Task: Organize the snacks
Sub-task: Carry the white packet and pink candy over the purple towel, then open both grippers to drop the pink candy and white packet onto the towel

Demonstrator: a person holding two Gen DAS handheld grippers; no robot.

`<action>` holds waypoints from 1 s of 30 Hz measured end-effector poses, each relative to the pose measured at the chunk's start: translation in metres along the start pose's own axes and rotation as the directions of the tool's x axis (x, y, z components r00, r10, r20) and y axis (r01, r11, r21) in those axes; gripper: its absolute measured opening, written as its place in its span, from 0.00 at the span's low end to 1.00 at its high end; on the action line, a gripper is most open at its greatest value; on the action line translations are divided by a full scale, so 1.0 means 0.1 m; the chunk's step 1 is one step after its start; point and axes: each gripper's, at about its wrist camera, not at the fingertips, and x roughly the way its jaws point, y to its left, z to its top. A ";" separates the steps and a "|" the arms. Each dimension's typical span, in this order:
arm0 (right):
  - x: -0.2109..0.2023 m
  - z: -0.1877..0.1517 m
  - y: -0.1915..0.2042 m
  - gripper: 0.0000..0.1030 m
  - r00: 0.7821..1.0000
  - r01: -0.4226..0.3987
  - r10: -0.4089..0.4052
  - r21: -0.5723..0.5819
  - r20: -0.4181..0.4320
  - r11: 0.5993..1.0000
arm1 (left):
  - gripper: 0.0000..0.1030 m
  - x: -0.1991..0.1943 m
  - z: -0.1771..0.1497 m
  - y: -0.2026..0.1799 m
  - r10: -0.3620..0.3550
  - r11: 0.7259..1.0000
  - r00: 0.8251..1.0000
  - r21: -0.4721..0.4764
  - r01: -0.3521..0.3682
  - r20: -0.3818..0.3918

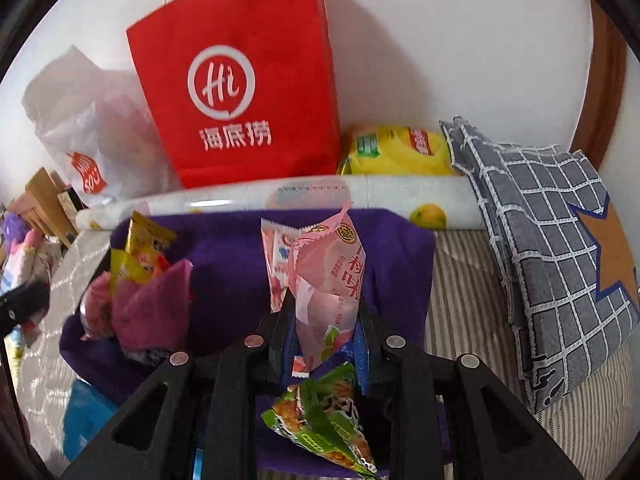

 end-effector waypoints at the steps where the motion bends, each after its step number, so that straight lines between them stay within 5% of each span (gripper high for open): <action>1: 0.02 -0.01 0.00 0.24 1.000 0.003 -0.003 -0.004 -0.006 1.000 | 0.47 0.02 0.00 0.00 -0.001 1.000 1.000 -0.002 0.001 -0.006; 9: 0.07 -0.05 0.03 0.29 0.999 -0.005 0.004 -0.020 -0.033 1.000 | 0.47 0.07 -0.06 -0.07 -0.006 1.000 1.000 0.009 0.007 -0.011; 18: -0.22 -0.03 0.09 0.37 0.998 -0.030 0.033 -0.043 0.052 0.999 | 0.47 0.13 -0.09 -0.24 -0.039 0.998 0.999 0.042 0.040 -0.015; 30: -0.49 -0.01 -0.11 0.37 0.993 0.005 -0.003 -0.013 0.117 1.000 | 0.47 0.54 0.03 -0.83 -0.106 0.989 0.986 0.093 0.119 -0.130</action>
